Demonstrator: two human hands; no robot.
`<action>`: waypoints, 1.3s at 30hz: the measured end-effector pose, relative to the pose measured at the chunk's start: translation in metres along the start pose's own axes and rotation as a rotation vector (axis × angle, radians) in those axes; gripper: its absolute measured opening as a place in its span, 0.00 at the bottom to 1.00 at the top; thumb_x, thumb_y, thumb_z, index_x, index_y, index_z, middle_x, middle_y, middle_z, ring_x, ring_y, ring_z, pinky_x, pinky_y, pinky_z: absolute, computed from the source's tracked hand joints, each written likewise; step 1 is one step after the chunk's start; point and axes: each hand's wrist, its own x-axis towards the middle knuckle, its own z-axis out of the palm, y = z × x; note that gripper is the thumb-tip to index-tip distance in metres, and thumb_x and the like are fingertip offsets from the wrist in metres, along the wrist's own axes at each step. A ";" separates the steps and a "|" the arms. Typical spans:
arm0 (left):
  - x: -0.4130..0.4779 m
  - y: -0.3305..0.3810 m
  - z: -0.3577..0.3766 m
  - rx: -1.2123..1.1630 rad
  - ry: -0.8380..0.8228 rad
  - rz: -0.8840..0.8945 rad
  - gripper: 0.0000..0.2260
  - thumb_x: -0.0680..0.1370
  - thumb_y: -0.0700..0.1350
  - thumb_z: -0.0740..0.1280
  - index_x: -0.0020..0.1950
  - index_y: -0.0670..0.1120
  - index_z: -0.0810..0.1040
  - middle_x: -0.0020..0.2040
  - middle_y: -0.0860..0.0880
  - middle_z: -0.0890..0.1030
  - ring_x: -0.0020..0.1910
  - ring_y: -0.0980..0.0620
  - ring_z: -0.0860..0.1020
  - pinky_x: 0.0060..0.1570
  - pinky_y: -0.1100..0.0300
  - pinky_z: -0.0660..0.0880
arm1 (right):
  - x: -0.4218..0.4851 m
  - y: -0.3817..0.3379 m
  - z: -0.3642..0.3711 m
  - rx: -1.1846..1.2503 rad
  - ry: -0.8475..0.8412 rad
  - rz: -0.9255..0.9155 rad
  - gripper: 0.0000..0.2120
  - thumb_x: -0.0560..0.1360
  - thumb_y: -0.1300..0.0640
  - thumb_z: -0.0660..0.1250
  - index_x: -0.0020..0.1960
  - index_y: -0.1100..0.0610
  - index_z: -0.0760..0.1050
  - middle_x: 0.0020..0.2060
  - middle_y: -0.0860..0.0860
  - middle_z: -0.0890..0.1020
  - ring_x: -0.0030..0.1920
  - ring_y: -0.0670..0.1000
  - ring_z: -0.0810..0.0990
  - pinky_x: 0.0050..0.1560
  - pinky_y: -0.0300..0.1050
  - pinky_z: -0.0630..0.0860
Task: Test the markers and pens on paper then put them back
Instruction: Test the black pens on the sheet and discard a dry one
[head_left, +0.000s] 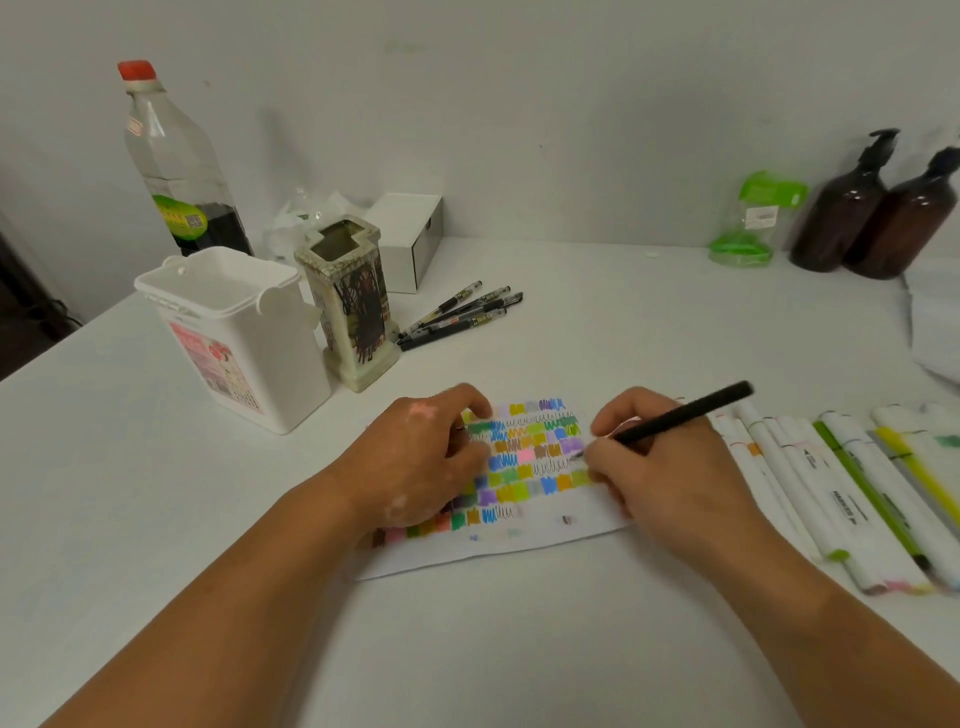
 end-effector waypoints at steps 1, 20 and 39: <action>0.000 0.000 -0.001 -0.067 0.012 -0.010 0.08 0.81 0.50 0.64 0.58 0.61 0.69 0.46 0.58 0.80 0.40 0.60 0.80 0.34 0.70 0.75 | 0.002 0.000 -0.004 0.127 0.006 0.026 0.07 0.72 0.62 0.72 0.39 0.52 0.78 0.27 0.52 0.82 0.25 0.47 0.77 0.28 0.39 0.73; -0.013 0.022 0.000 -0.353 0.172 0.153 0.11 0.76 0.57 0.61 0.56 0.64 0.77 0.46 0.68 0.80 0.45 0.62 0.79 0.41 0.70 0.76 | 0.003 -0.007 -0.016 0.709 -0.063 -0.034 0.06 0.69 0.62 0.69 0.37 0.54 0.83 0.30 0.56 0.81 0.28 0.52 0.76 0.28 0.40 0.74; -0.017 0.031 0.005 -0.462 0.177 0.246 0.09 0.73 0.52 0.70 0.51 0.61 0.83 0.44 0.59 0.85 0.44 0.55 0.83 0.38 0.68 0.78 | -0.003 -0.005 -0.005 0.469 -0.160 -0.098 0.06 0.73 0.61 0.77 0.41 0.51 0.85 0.32 0.53 0.84 0.30 0.48 0.81 0.34 0.38 0.77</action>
